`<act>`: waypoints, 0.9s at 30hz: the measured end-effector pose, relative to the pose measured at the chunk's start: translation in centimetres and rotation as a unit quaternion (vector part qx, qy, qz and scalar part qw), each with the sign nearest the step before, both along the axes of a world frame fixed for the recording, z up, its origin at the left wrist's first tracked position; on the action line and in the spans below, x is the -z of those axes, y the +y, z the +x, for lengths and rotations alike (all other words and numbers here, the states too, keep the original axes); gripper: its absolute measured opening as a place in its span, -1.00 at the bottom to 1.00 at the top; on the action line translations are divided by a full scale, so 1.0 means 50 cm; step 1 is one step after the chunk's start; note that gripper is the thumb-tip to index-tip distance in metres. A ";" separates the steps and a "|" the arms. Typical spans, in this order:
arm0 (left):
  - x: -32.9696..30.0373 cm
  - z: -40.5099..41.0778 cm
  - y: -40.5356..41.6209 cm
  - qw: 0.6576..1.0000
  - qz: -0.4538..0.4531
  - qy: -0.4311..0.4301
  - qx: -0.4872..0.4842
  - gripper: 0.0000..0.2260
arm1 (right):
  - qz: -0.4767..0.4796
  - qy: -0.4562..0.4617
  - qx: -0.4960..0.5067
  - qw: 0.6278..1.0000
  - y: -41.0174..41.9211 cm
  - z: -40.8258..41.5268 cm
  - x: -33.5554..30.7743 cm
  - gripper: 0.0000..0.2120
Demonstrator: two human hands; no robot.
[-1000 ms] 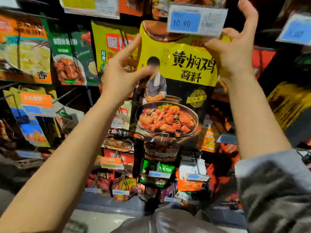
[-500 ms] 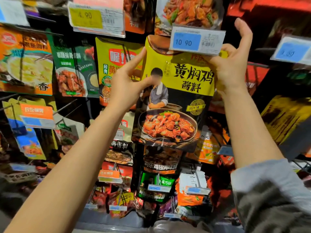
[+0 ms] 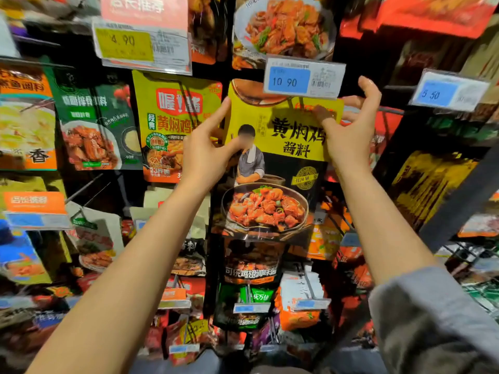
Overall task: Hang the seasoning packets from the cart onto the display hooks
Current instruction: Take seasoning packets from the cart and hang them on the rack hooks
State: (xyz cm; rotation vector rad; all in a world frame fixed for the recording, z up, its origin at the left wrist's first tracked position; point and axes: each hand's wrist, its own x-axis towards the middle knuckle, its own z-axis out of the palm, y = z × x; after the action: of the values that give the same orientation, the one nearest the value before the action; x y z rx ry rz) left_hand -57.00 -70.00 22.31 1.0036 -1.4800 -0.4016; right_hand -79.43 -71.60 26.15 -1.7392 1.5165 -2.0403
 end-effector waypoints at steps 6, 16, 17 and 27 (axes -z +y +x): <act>0.026 -0.018 -0.006 1.000 -0.003 -0.014 -0.006 -0.39 | -0.056 0.320 0.137 0.936 0.105 0.060 0.107 -0.28; 0.025 -0.010 -0.048 0.980 0.100 -0.173 0.019 -0.23 | 0.133 0.394 0.100 0.904 0.001 0.079 0.140 -0.11; 0.020 -0.011 -0.064 0.975 0.113 -0.191 0.011 -0.23 | 0.132 0.396 0.098 0.903 -0.014 0.080 0.138 -0.09; 0.047 -0.048 -0.138 0.949 0.171 -0.254 -0.073 -0.22 | 0.214 0.383 -0.003 0.899 -0.132 0.075 0.164 -0.01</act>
State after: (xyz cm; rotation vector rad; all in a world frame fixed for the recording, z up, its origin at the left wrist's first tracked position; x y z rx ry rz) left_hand -59.41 -76.89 19.96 1.5706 -1.8132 -0.3090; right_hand -75.68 -78.18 17.94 -2.4329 1.9122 -0.8802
